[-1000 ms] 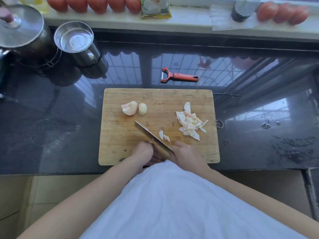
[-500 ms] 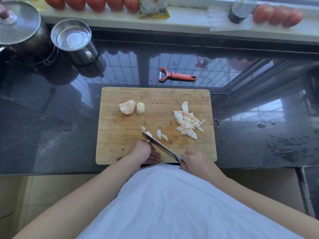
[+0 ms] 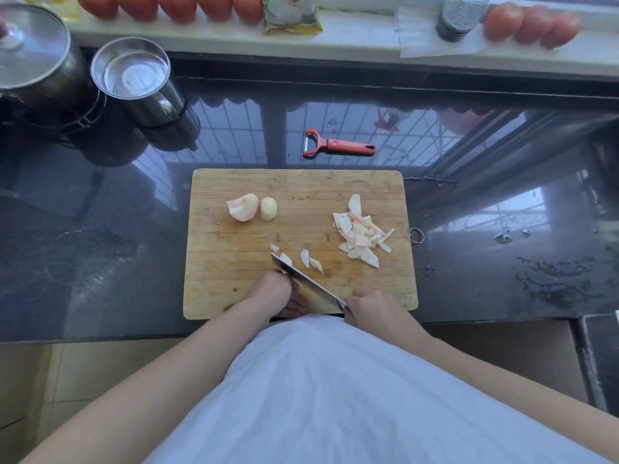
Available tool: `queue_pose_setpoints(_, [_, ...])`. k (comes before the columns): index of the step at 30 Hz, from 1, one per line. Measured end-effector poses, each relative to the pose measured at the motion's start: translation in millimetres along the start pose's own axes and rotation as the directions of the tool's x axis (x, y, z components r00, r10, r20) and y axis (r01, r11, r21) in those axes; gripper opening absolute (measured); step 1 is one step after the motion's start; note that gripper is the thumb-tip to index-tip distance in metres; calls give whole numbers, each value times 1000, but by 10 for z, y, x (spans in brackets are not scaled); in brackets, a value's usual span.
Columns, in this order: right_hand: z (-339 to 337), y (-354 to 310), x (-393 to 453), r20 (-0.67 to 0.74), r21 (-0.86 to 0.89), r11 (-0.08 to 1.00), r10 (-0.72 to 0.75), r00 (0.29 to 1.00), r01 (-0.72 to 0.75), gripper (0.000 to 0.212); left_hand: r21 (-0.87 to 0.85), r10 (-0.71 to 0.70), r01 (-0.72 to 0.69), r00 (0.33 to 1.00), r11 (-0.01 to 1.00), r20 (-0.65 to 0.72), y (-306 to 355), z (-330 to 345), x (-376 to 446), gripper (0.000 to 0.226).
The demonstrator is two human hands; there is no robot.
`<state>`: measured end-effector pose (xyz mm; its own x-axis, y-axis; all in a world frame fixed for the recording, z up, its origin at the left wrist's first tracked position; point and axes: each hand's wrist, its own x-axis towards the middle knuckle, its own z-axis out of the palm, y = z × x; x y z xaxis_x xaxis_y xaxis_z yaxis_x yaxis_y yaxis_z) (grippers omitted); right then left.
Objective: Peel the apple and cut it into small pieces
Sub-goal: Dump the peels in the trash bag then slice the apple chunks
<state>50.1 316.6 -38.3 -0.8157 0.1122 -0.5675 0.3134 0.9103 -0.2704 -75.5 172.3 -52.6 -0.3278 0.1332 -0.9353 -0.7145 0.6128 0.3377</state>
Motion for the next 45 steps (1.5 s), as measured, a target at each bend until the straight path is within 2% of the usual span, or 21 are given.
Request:
queue_pose_setpoints(3, [-6,-49,51,-12,4,1000,-3,1000,3,38,-5,-1,1,1000,1000,-4,-12,-10,7,38])
queue_pose_setpoints(6, [-14,-172,189,-9,-36,999,-36,999,35,26,18,6,-6,1000,1000,-7,-19,-21,9,41])
queue_pose_setpoints(13, [28,-184,251,-86,94,995,-9,996,17,16,71,31,-30,999,997,-11,-35,-31,-40,36])
queue_pose_setpoints(18, [-133,-14,65,-194,200,978,102,976,-63,22,201,177,-173,984,964,-1,36,-145,-8,32])
queue_pose_setpoints(21, [-195,-69,60,-113,107,993,69,991,-57,23,245,194,-170,978,954,-76,81,-393,23,27])
queue_pose_setpoints(24, [-157,-191,132,32,68,997,-25,999,23,22,147,133,-106,973,983,-188,44,-659,24,22])
queue_pose_setpoints(27, [-74,-287,214,51,36,998,-50,997,49,15,20,134,-134,943,991,-304,1,-812,15,20])
queue_pose_setpoints(29, [-38,-339,238,27,53,998,-38,999,37,11,-74,122,-154,937,985,-326,-6,-830,10,16])
queue_pose_setpoints(32, [-4,-316,215,-34,161,987,9,999,-3,17,-181,110,-169,948,969,-299,3,-761,18,18])
queue_pose_setpoints(36, [-22,-80,97,-95,303,939,202,975,-165,15,-285,127,-188,968,940,-217,63,-593,22,32])
queue_pose_setpoints(39, [-93,22,42,-132,378,887,334,933,-264,20,-273,144,-194,970,942,-194,120,-481,53,35])
queue_pose_setpoints(43, [-243,61,-25,-227,436,883,293,929,-172,27,-252,156,-216,958,943,-239,209,-401,74,32])
queue_pose_setpoints(44, [-257,82,-55,-276,423,898,255,927,-121,22,-205,211,-277,933,939,-293,238,-384,19,32])
queue_pose_setpoints(45, [-269,108,-100,-341,378,923,207,917,-68,15,-146,301,-375,878,915,-371,265,-366,-66,32])
